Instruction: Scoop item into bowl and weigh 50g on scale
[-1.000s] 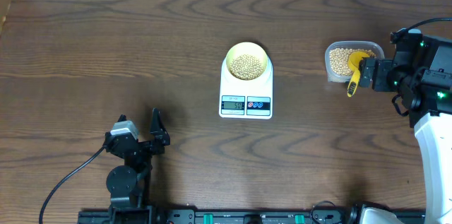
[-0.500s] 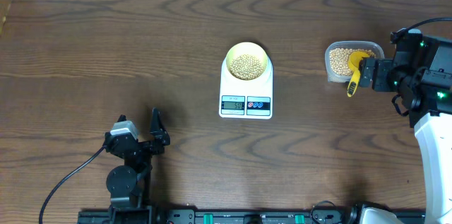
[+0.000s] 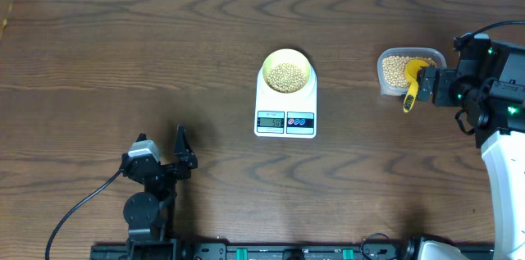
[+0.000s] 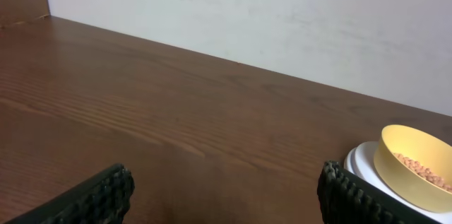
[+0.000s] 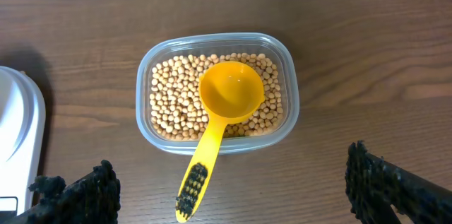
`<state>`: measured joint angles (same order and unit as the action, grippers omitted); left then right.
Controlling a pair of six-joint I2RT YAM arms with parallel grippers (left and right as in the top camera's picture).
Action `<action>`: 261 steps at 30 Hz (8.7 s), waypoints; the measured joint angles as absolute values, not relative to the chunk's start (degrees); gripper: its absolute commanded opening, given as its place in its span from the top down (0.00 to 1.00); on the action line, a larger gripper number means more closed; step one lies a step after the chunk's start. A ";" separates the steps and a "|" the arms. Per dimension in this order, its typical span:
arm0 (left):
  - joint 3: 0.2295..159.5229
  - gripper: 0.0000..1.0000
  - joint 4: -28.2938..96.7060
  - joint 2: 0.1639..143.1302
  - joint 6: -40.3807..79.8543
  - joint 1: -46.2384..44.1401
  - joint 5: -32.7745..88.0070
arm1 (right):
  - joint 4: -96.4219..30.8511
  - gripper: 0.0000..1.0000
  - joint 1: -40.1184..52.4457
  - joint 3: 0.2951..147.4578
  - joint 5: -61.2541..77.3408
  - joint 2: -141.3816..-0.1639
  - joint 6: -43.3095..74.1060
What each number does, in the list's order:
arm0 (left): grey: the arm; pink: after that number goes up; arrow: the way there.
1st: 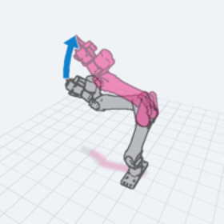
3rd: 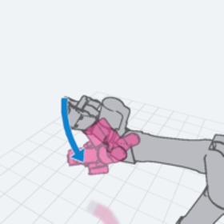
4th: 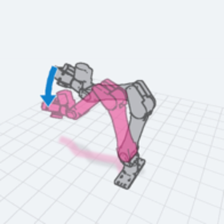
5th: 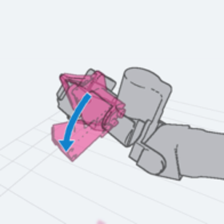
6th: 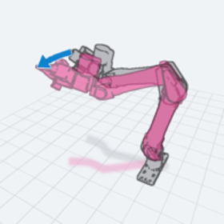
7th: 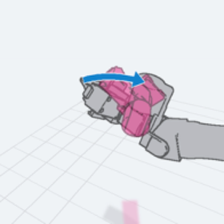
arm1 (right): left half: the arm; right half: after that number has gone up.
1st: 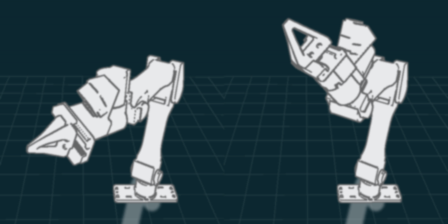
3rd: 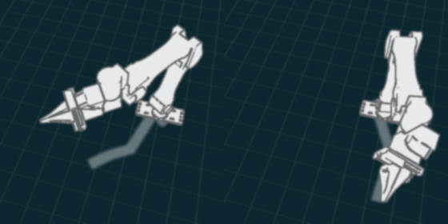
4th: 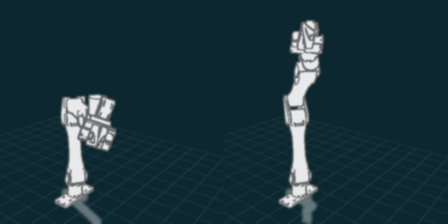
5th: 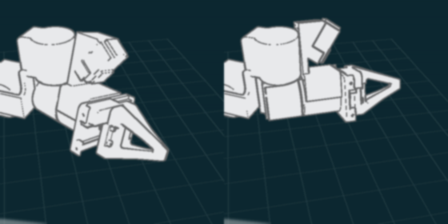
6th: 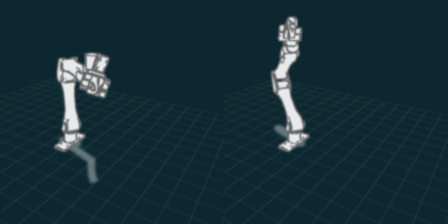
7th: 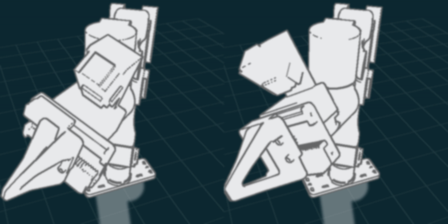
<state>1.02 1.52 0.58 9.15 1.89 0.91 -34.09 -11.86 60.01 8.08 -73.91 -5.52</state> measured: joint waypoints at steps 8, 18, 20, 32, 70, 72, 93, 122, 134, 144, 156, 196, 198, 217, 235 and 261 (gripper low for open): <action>1.02 0.14 1.52 0.58 9.15 1.89 0.91 | -34.09 0.01 -11.86 60.01 8.08 -73.91 -5.52; 1.04 0.14 1.52 0.58 9.15 1.89 0.91 | -34.09 0.01 -11.86 60.01 8.08 -73.91 -5.52; 1.04 0.15 1.52 0.58 9.15 1.89 0.91 | -34.09 0.01 -11.86 60.01 8.08 -73.91 -5.52; 1.04 0.14 1.52 0.58 9.15 1.89 0.91 | -34.09 0.01 -11.86 60.01 8.08 -73.91 -5.52; 1.10 0.14 1.61 0.58 9.15 1.89 0.64 | -13.02 0.01 -11.86 39.90 9.52 -63.22 -0.67; 1.10 0.14 1.63 0.58 9.15 1.89 0.62 | -8.14 0.01 -11.86 35.24 10.74 -61.10 -0.21; 1.13 0.14 1.63 0.58 9.13 1.89 0.45 | 12.86 0.01 -7.51 10.83 13.32 -46.15 0.67; 1.13 0.15 1.65 0.60 9.15 1.89 0.47 | -3.18 0.01 -4.75 0.40 11.20 -10.74 0.64; 1.13 0.15 1.65 0.60 9.13 1.89 0.47 | -3.20 0.01 -2.70 0.40 10.87 -2.68 -1.32; 1.13 0.14 1.65 0.60 9.13 1.89 0.45 | -3.25 0.01 -2.70 0.40 10.39 -0.84 -6.87; 1.13 0.14 1.65 0.60 9.13 1.89 0.45 | -3.84 0.01 -2.70 0.40 5.30 -0.84 -7.90; 1.13 0.14 1.65 0.60 9.13 1.89 0.45 | -4.05 0.01 -2.70 0.40 0.19 -0.84 -4.36; 1.13 0.14 1.65 0.60 9.13 1.89 0.47 | -4.05 0.01 -2.70 0.40 0.19 -0.84 -4.36; 1.13 0.14 1.65 0.60 9.13 1.89 0.47 | -4.08 0.01 -2.70 0.40 0.19 -0.84 -4.36; 1.13 0.14 1.65 0.60 9.13 1.89 0.45 | -4.05 0.01 -2.70 0.40 0.19 -0.84 -4.36; 1.13 0.15 1.65 0.60 9.13 1.89 0.45 | -4.05 0.01 -2.70 0.40 0.19 -0.84 -4.36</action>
<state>1.13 1.65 0.60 9.13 1.89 0.45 -4.05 -2.70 0.40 0.19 -0.84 -4.36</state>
